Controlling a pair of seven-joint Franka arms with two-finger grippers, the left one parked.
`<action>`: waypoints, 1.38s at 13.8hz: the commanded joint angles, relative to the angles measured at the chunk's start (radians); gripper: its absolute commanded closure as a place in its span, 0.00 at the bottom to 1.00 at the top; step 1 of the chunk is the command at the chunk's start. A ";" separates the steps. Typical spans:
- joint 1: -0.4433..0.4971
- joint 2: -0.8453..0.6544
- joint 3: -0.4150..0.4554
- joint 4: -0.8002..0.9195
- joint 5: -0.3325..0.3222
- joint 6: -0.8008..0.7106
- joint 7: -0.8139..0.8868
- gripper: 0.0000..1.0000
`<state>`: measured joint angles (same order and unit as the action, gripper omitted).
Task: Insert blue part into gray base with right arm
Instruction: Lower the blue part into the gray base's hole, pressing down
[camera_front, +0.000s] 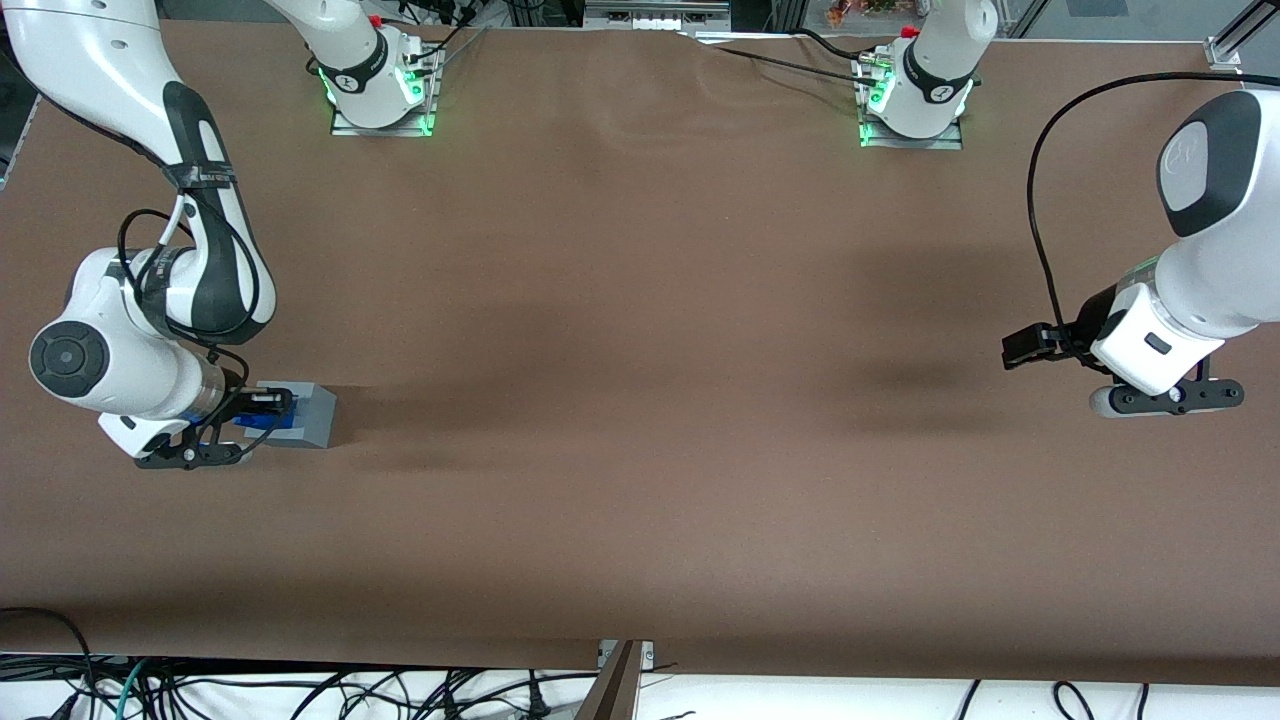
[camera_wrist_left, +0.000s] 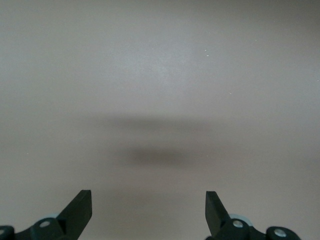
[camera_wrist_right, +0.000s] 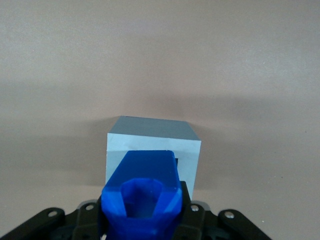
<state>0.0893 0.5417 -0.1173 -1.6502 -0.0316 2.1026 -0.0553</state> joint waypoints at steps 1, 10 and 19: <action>-0.016 0.012 0.013 -0.008 0.012 0.020 0.031 0.79; -0.013 0.012 0.013 -0.028 0.012 0.008 0.032 0.79; -0.011 0.001 0.013 -0.039 0.012 -0.015 0.035 0.79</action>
<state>0.0891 0.5402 -0.1173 -1.6512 -0.0304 2.0925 -0.0325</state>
